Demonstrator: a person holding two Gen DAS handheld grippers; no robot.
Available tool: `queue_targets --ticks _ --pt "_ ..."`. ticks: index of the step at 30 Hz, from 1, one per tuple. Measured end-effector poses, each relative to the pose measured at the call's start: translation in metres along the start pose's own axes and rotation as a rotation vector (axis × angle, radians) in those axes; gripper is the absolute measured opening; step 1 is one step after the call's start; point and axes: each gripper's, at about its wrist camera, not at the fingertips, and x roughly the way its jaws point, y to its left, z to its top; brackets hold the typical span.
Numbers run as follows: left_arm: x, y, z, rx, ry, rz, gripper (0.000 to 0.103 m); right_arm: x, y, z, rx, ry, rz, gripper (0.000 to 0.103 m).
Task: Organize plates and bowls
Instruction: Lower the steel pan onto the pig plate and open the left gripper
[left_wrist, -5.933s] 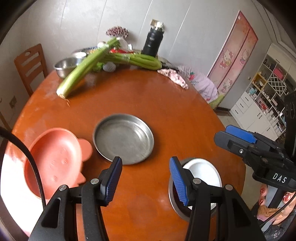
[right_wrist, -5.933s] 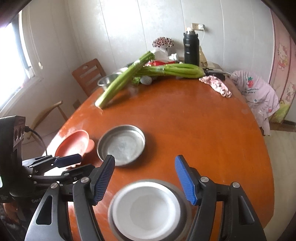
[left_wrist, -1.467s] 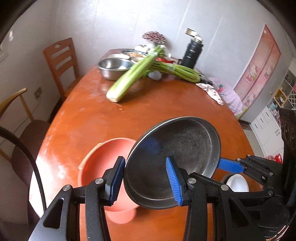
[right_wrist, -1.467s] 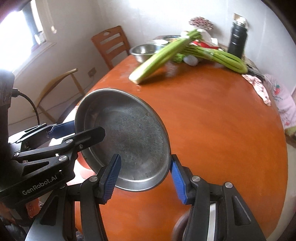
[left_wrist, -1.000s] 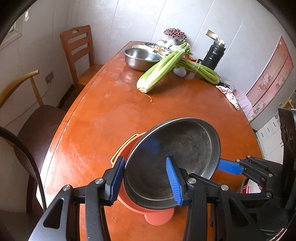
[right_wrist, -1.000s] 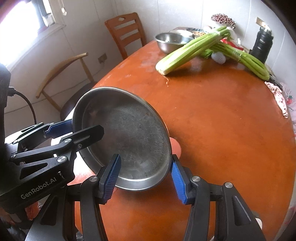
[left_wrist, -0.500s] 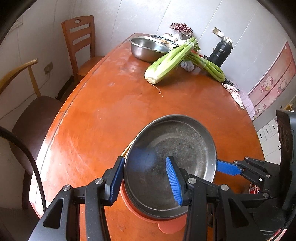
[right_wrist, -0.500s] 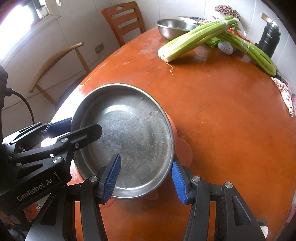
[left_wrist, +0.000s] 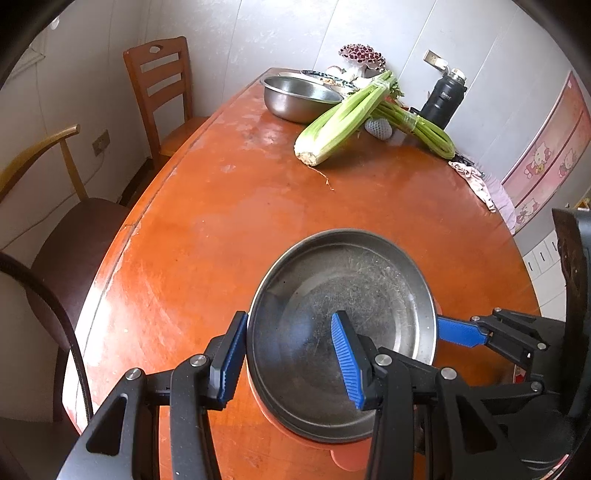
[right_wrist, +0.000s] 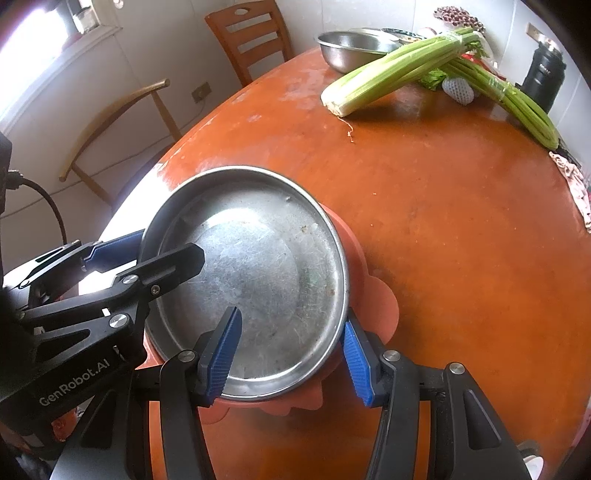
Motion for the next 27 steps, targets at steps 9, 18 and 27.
queue_targets --ticks 9,18,27 --pt "0.001 0.004 -0.003 -0.011 -0.001 -0.009 0.046 0.001 0.005 -0.002 -0.021 -0.015 -0.021 0.056" --pt "-0.007 0.004 -0.004 -0.005 -0.025 0.009 0.046 -0.011 0.001 -0.005 -0.012 -0.041 -0.032 0.056" --pt "-0.024 -0.007 -0.007 0.003 -0.051 0.04 0.051 -0.051 -0.009 -0.017 0.005 -0.151 -0.048 0.056"
